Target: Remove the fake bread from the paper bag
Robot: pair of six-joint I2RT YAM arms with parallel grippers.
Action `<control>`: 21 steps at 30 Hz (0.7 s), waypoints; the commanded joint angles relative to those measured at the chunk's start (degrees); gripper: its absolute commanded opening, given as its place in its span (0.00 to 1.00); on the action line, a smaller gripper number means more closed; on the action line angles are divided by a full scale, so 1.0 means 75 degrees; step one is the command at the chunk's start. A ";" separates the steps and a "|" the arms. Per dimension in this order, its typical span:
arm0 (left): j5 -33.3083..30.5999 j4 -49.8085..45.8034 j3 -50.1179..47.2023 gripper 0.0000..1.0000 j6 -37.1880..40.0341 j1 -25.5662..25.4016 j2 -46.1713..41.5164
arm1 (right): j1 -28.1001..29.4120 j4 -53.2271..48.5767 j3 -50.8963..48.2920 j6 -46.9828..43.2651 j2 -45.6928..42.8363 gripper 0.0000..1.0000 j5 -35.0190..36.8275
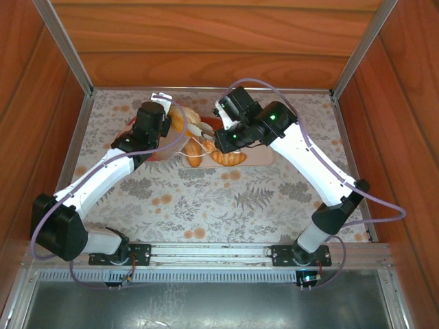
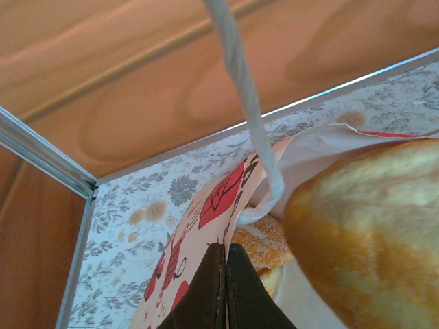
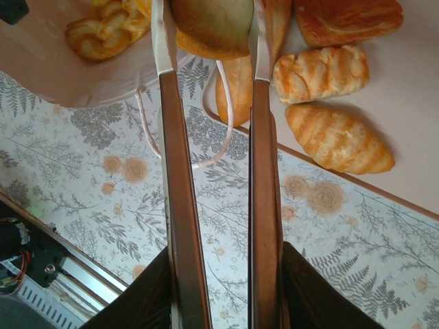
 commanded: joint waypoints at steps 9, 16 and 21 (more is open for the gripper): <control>-0.0636 -0.0063 0.0102 0.00 0.0177 0.0014 -0.0035 | 0.0003 -0.0186 -0.0687 0.0268 -0.1308 0.08 0.0888; -0.0660 -0.0032 0.0095 0.00 0.0214 0.0012 -0.0046 | -0.0076 -0.0292 -0.0907 0.0468 -0.1999 0.08 0.1498; -0.0639 -0.0031 0.0095 0.00 0.0219 0.0017 -0.0098 | -0.0323 -0.0307 -0.1241 0.0678 -0.2376 0.08 0.1935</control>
